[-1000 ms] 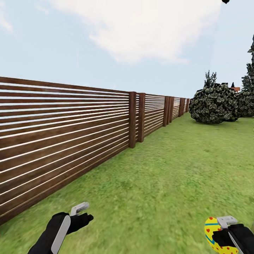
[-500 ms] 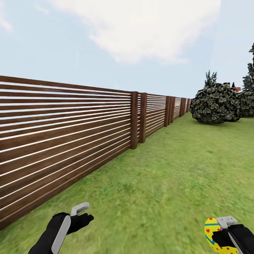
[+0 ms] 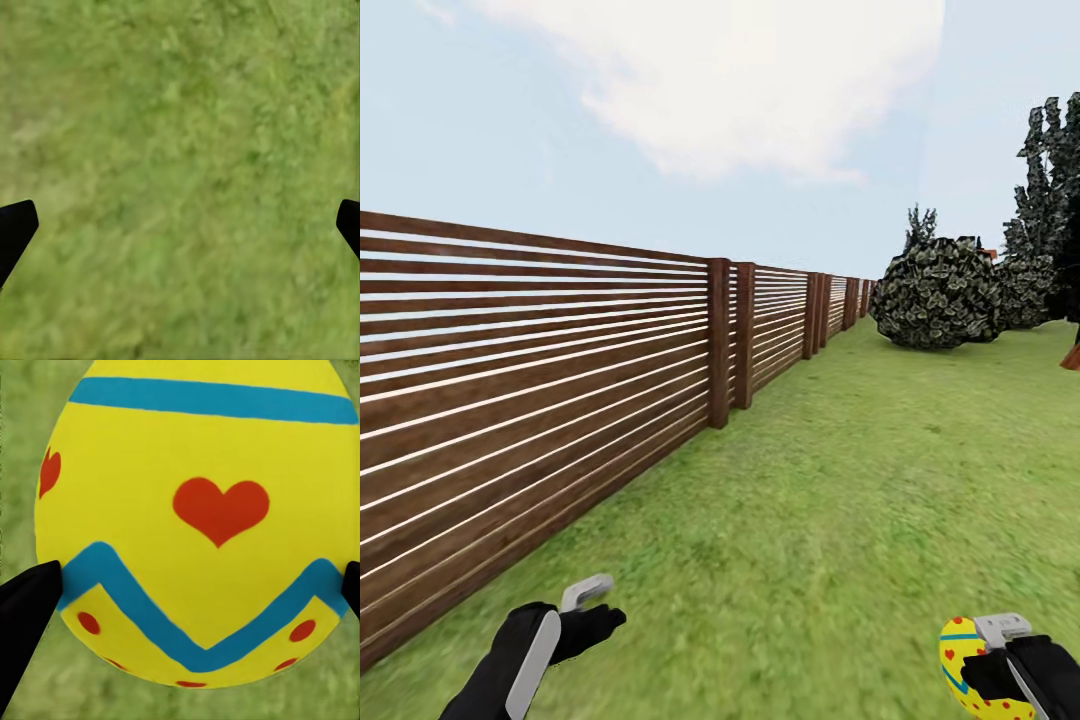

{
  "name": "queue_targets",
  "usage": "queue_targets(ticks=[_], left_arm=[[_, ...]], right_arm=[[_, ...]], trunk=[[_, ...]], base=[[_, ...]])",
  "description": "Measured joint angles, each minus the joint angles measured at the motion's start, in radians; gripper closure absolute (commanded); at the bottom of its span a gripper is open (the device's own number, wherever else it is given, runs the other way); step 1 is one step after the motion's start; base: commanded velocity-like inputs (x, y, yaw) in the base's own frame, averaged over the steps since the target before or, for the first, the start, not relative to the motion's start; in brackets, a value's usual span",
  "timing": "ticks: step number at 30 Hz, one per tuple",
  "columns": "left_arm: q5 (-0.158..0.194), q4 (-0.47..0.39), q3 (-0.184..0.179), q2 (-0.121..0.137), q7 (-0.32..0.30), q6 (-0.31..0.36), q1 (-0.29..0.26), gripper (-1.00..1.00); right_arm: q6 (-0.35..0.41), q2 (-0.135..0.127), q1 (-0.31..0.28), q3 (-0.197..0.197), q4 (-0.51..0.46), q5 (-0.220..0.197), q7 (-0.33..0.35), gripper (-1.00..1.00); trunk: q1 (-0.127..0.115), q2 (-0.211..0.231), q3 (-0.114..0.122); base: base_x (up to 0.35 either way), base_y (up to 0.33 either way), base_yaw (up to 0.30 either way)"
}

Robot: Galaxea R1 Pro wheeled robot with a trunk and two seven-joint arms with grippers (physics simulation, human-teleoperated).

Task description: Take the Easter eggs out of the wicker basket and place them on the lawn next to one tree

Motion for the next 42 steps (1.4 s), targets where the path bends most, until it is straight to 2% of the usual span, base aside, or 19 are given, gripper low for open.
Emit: queue_targets(ticks=[28, 33, 42], left_arm=[[0.0, 0.0, 0.0, 0.0, 0.0, 0.0, 0.0, -1.0], [0.0, 0.0, 0.0, 0.0, 0.0, 0.0, 0.0, -1.0], [0.0, 0.001, 0.001, 0.0, 0.0, -0.006, 0.0, -1.0]], right_arm=[[0.0, 0.0, 0.0, -0.002, 0.0, -0.002, 0.0, 1.0], [0.0, 0.0, 0.0, -0.001, 0.0, -0.003, 0.0, 1.0], [0.002, 0.001, 0.0, 0.0, -0.001, -0.003, 0.0, 1.0]], trunk=[[0.0, 0.0, 0.0], [0.0, 0.0, 0.003], [0.001, 0.0, 0.008]], base=[[0.344, 0.001, 0.0], [0.334, 0.0, -0.205], [0.029, 0.0, -0.267]])
